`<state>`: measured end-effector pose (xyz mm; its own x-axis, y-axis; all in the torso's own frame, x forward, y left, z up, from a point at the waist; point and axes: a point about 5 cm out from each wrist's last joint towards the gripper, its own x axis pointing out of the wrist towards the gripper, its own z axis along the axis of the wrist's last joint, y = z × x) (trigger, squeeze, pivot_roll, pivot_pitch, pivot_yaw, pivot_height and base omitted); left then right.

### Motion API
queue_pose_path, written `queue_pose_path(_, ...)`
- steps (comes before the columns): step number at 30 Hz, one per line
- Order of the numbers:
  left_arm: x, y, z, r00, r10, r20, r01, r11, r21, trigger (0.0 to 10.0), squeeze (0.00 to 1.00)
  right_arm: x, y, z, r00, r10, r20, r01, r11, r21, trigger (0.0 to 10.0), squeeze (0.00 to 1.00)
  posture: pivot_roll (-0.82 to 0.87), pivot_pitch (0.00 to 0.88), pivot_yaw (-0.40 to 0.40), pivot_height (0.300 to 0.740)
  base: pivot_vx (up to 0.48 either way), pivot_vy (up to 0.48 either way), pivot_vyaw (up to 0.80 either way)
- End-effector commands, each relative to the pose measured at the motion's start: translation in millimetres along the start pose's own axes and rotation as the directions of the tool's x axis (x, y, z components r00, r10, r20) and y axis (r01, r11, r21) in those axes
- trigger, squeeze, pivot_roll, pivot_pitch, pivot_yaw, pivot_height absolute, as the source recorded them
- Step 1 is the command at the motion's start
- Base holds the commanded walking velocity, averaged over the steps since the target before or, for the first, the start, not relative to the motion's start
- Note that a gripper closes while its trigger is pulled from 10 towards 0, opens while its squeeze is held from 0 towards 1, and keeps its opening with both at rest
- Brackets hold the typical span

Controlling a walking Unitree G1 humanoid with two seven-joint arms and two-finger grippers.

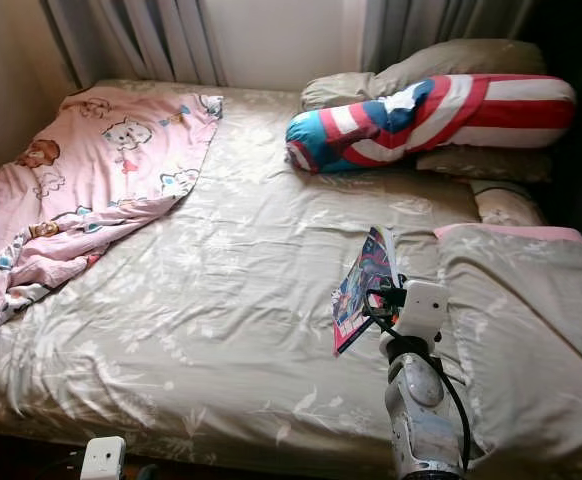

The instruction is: Clean up the room

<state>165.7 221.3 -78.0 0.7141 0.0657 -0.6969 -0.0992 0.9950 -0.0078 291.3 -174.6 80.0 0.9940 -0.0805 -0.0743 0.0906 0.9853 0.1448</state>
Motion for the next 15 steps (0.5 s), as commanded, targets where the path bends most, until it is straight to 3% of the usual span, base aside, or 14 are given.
queue_pose_path(1, -4.1, 1.7, -10.7, 0.999, 0.004, -0.035, -0.004, 1.0, -0.005, 10.0, 0.0, 2.7, 2.3, 6.7, 0.999, 0.005, 0.036, -0.005, 1.0, -0.001, 10.0, 0.0, -0.04, 0.099, -0.006, 0.73, 0.0, 0.0, 0.0)
queue_pose_path(6, -4.2, 2.7, -10.4, 0.999, 0.005, -0.034, -0.005, 1.0, -0.003, 10.0, 0.0, 2.7, 2.5, 6.1, 1.0, 0.005, 0.031, -0.005, 1.0, 0.009, 10.0, 0.0, -0.04, 0.099, -0.006, 0.73, 0.337, 0.0, 0.0)
queue_pose_path(11, -4.2, 3.2, -9.8, 1.0, 0.004, -0.029, -0.004, 1.0, -0.003, 10.0, 0.0, 3.2, 2.9, 6.2, 1.0, 0.006, 0.03, -0.006, 1.0, 0.006, 10.0, 0.0, -0.04, 0.101, -0.006, 0.73, 0.33, 0.0, -0.66)
queue_pose_path(15, -4.0, 3.0, -8.8, 1.0, 0.004, -0.024, -0.004, 1.0, -0.002, 10.0, 0.0, 2.7, 3.0, 6.2, 0.999, 0.001, 0.038, -0.001, 1.0, 0.007, 10.0, 0.0, -0.04, 0.101, -0.005, 0.73, 0.0, 0.0, 0.0)
